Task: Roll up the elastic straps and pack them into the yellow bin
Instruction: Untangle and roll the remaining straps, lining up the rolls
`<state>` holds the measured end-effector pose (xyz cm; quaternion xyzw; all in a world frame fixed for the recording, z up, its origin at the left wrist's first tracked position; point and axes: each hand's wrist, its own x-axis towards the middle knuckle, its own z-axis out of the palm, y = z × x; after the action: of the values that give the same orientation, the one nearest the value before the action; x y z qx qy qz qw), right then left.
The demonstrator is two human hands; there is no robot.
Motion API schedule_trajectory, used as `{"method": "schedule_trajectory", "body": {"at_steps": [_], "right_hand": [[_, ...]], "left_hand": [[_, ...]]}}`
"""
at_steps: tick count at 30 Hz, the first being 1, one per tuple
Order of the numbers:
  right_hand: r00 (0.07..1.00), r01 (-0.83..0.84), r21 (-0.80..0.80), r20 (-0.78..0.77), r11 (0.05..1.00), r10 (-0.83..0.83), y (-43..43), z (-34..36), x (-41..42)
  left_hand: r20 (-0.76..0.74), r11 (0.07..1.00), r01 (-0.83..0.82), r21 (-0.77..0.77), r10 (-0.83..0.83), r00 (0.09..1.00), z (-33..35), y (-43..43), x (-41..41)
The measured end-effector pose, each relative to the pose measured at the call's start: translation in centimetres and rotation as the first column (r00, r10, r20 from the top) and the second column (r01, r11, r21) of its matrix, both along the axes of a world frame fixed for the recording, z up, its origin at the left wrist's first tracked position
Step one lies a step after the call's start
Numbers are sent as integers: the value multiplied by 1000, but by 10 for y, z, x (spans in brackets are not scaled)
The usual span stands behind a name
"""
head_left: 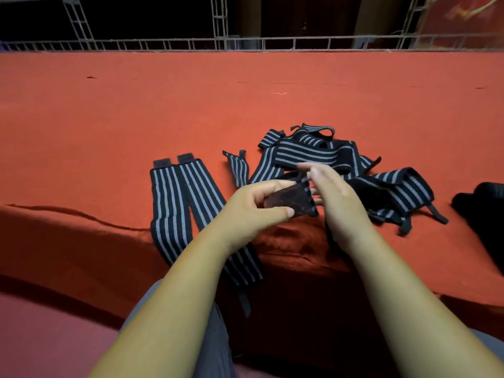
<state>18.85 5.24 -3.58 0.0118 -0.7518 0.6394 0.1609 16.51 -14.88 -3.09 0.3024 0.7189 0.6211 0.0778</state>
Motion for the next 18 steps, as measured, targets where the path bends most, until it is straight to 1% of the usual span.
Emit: {"method": "schedule_trajectory", "body": {"at_steps": [3,5,7,9,10,12,13,14,15,16,18], "right_hand": [[987,-152,123,-25,981,156,3,0,1],[984,-167,191,-32,967,177,7,-3,1],[981,-154,340,-56,928,183,11,-6,0],[971,-141,500,-98,854,218,12,-10,0],[961,-139,585,-116,799,252,13,-12,-1],[950,-151,716,-85,682,300,13,-16,-4],[952,-167,739,-50,652,301,12,-17,-4],[951,-197,726,-23,659,309,10,-18,-5],[949,-217,694,-13,686,314,9,-19,-5],[956,-208,649,-22,732,292,7,-19,-5],[977,-140,578,-49,804,206,3,-15,-1]], "left_hand": [[70,991,-44,124,35,997,1,0,-2],[152,965,-145,220,113,982,3,1,-4],[228,929,-217,299,151,962,3,0,-7],[257,917,-243,317,163,952,2,-1,-10],[263,917,-252,308,173,949,1,-2,-12],[276,904,-290,315,205,939,-1,-4,-15],[288,888,-318,331,226,931,-1,-5,-16],[305,872,-346,346,244,921,0,-4,-15],[329,859,-366,358,251,910,1,-4,-15],[362,855,-367,368,232,903,2,-4,-15],[418,874,-324,362,158,895,2,-5,-14]]}}
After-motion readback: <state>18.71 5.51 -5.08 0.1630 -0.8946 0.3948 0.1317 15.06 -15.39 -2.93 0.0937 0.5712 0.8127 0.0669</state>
